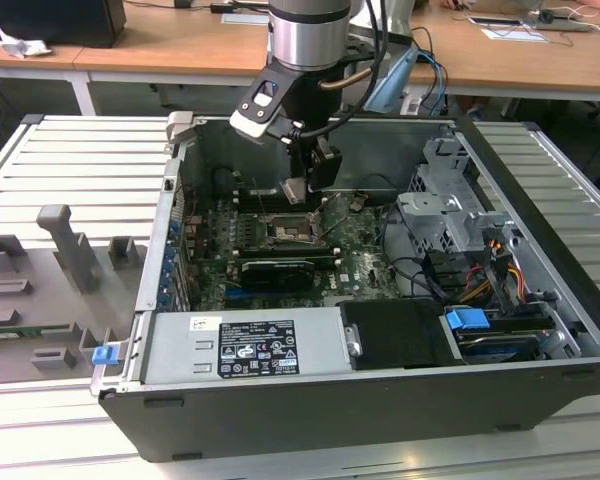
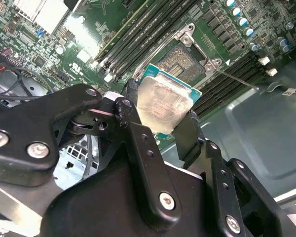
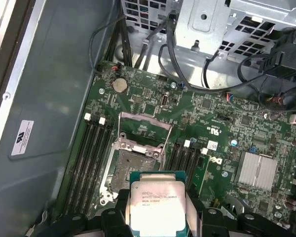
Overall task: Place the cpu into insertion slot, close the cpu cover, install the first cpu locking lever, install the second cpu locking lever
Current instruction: 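Place the cpu into insertion slot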
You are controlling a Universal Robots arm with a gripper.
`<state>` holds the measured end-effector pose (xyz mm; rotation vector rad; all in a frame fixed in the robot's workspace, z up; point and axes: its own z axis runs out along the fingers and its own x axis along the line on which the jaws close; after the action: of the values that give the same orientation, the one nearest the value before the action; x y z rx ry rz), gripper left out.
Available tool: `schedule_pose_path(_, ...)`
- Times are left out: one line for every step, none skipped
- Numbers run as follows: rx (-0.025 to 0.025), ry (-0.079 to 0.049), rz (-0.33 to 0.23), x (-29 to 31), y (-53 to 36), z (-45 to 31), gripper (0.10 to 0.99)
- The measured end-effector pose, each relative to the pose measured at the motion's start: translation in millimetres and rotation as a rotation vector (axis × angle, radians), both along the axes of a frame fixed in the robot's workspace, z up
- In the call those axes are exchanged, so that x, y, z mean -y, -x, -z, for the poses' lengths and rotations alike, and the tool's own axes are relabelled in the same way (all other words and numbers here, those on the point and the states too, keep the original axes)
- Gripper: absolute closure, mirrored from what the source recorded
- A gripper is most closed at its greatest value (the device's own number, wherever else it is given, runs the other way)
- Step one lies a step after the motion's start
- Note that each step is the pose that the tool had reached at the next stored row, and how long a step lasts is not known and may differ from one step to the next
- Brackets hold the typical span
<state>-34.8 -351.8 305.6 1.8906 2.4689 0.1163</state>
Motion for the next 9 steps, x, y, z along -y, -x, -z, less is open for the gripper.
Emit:
schedule_pose_path(0.0000,0.000,0.005,0.0,0.0,0.5,0.549)
schedule_pose_path(0.0000,0.000,0.011,0.0,0.0,1.0,0.549)
schedule_pose_path(-0.0001,0.000,0.015,0.0,0.0,1.4,0.549)
schedule_pose_path(-0.0001,0.000,0.019,0.0,0.0,1.9,0.549)
schedule_pose_path(-0.0002,0.000,0.023,0.0,0.0,2.5,0.549)
schedule_pose_path(-0.0003,0.000,0.027,0.0,0.0,2.7,0.549)
schedule_pose_path(-0.0002,0.000,0.034,0.0,0.0,3.1,0.549)
schedule_pose_path(-0.0002,0.000,0.042,-0.1,0.0,3.6,0.549)
schedule_pose_path(-0.0003,0.000,0.048,0.0,0.0,3.8,0.549)
